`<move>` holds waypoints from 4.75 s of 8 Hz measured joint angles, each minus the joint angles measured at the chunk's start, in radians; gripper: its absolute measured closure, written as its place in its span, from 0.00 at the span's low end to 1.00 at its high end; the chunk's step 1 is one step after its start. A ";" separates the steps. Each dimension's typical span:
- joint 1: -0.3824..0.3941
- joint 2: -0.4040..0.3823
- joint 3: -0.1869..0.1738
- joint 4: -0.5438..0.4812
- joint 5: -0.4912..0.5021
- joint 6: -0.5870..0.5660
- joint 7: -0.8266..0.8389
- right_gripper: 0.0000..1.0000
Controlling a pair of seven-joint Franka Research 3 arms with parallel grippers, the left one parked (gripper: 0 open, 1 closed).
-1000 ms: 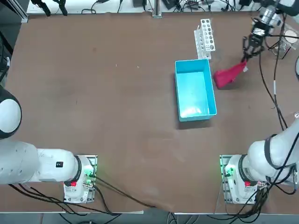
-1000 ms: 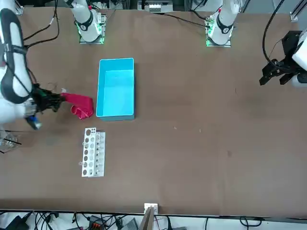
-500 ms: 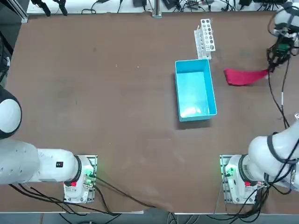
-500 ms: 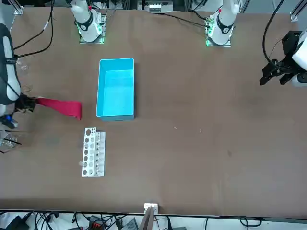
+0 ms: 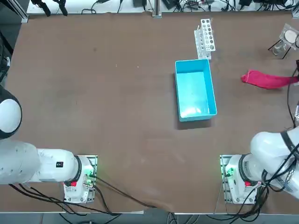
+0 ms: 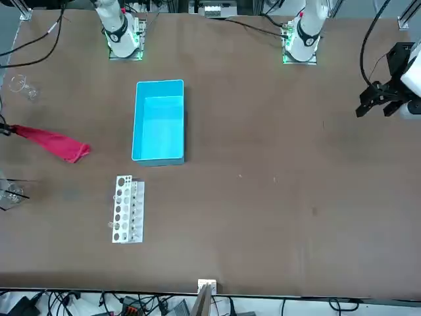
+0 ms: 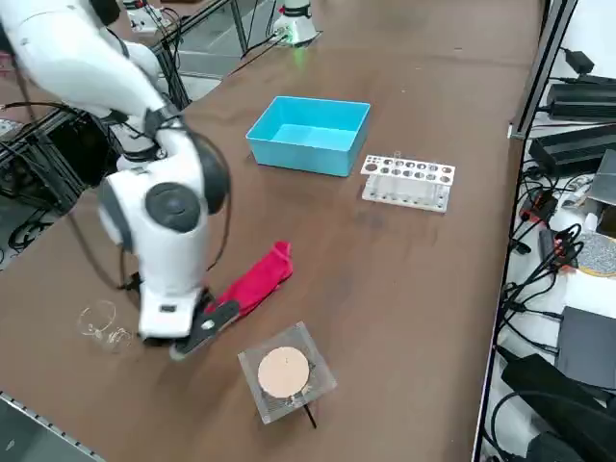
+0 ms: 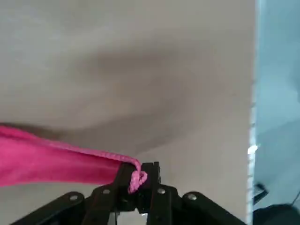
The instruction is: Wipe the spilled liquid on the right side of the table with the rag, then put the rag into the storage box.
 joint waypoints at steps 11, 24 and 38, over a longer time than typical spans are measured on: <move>0.250 0.021 0.112 0.047 0.438 -0.319 0.225 0.98; 0.508 -0.082 0.223 0.052 0.921 -0.351 0.823 0.98; 0.526 -0.522 0.228 0.210 0.895 -1.019 0.861 0.98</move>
